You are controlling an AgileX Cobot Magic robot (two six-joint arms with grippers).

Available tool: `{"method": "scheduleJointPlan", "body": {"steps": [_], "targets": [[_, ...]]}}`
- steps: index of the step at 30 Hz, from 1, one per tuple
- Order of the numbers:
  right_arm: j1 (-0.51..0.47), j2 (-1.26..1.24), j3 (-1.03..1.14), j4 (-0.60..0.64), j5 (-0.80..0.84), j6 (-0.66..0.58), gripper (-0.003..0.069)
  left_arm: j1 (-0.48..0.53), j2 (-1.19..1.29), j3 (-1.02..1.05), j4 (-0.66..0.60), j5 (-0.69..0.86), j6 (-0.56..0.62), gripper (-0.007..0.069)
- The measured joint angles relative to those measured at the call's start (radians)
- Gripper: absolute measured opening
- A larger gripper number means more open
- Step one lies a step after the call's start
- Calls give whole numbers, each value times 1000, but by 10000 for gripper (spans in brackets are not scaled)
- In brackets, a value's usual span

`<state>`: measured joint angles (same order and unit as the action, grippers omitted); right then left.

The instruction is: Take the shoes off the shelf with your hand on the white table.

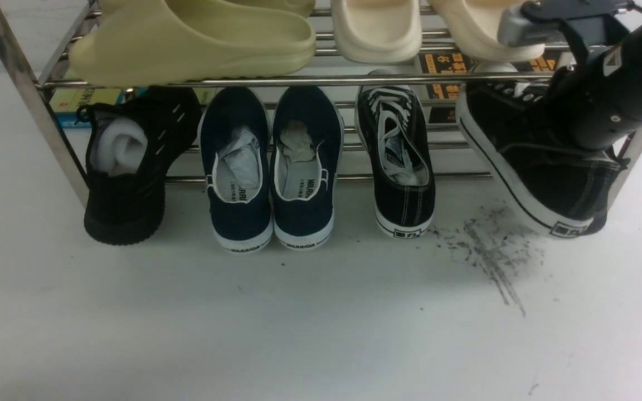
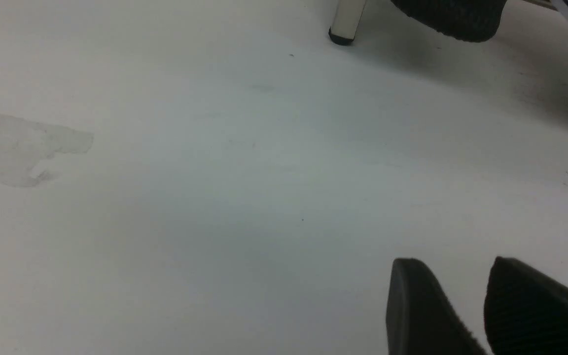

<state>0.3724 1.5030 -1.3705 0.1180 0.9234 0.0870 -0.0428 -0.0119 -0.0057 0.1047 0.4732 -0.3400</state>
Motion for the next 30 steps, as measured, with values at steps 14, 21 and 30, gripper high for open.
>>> {"method": "scheduleJointPlan", "body": {"steps": [14,21,30], "targets": [[0,-283,0,132,342,-75,4,0,0,0,0,0,0,239],[-1,-503,156,204,340,-32,6,0,0,0,0,0,0,239],[213,-656,487,453,257,-10,8,0,0,0,0,0,0,239]]}}
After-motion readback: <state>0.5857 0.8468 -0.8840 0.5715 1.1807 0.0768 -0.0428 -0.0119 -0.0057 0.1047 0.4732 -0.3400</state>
